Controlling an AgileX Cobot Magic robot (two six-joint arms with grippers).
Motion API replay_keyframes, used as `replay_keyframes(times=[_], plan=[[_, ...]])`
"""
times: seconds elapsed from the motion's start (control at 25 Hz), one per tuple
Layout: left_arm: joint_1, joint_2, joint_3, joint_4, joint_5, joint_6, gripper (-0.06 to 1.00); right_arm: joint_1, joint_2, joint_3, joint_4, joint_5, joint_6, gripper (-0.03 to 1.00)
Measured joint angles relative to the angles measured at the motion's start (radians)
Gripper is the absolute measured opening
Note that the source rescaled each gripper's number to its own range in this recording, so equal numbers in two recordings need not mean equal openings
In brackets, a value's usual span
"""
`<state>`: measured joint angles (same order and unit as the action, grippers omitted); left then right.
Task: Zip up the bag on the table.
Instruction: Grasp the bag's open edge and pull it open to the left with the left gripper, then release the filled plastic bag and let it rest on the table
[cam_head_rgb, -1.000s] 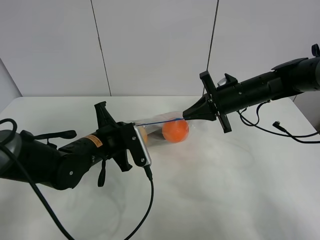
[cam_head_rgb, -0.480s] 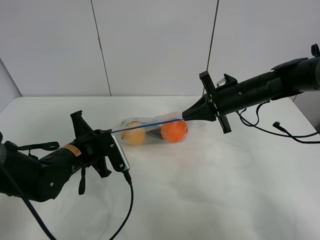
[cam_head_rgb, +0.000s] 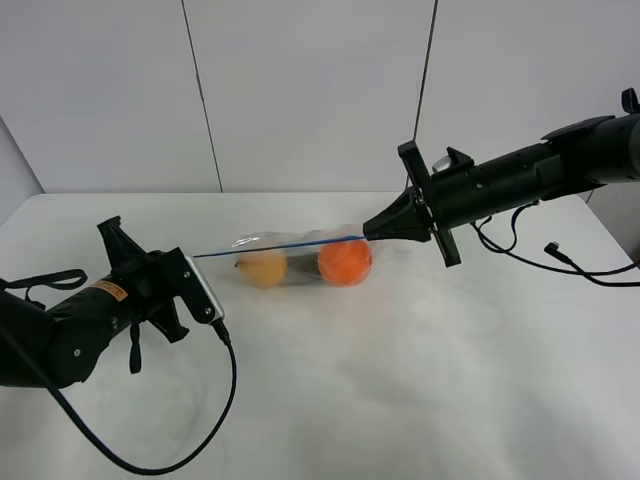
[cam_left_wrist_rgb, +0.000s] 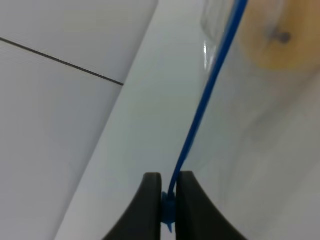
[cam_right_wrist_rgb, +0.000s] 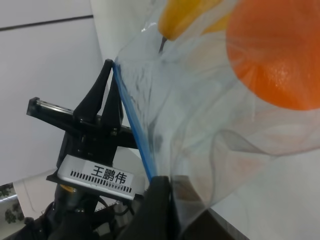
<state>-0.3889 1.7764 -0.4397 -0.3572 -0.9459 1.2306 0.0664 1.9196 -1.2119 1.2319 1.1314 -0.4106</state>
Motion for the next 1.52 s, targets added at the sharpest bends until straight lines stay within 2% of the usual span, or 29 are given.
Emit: replay_keyframes(times=[0.16, 0.28, 0.36, 0.52, 0.64, 0.76, 0.92, 1.08, 1.2, 1.28, 1.36, 1.52], plan=[[0.005, 0.000, 0.000, 0.013, -0.001, -0.005, 0.00, 0.000, 0.000, 0.000, 0.002, 0.000, 0.000, 0.00], [0.009, 0.000, 0.000, 0.039, -0.001, -0.063, 0.04, 0.000, 0.000, 0.000, -0.001, 0.000, 0.000, 0.00], [0.017, 0.001, 0.003, 0.032, -0.001, -0.108, 0.20, -0.001, 0.000, 0.000, -0.009, 0.000, 0.000, 0.00], [0.042, 0.003, 0.005, 0.015, -0.001, -0.148, 0.69, -0.002, 0.000, 0.000, -0.016, 0.003, 0.000, 0.00], [0.074, 0.004, 0.005, 0.002, -0.001, -0.154, 0.84, -0.002, 0.000, 0.000, -0.016, 0.007, 0.000, 0.00], [0.116, 0.004, 0.005, -0.004, -0.006, -0.167, 0.88, -0.002, 0.000, 0.000, -0.017, 0.009, 0.000, 0.00], [0.179, 0.004, 0.005, -0.031, -0.056, -0.266, 0.89, -0.002, 0.000, 0.000, -0.017, 0.025, 0.000, 0.00], [0.235, 0.004, 0.005, -0.093, -0.098, -0.503, 0.89, -0.002, 0.000, 0.000, -0.016, 0.029, 0.000, 0.00], [0.258, 0.004, 0.005, -0.103, -0.098, -0.699, 0.89, -0.002, 0.000, 0.000, -0.016, 0.030, 0.000, 0.00], [0.264, 0.004, 0.005, -0.084, -0.073, -0.775, 0.89, -0.002, 0.000, 0.000, -0.016, 0.030, 0.000, 0.00], [0.266, 0.004, 0.000, -0.044, -0.027, -0.811, 0.89, -0.002, 0.000, 0.000, -0.016, 0.034, 0.000, 0.00], [0.268, 0.005, -0.057, 0.012, 0.157, -0.857, 0.89, -0.002, 0.000, 0.000, -0.015, 0.044, 0.000, 0.00]])
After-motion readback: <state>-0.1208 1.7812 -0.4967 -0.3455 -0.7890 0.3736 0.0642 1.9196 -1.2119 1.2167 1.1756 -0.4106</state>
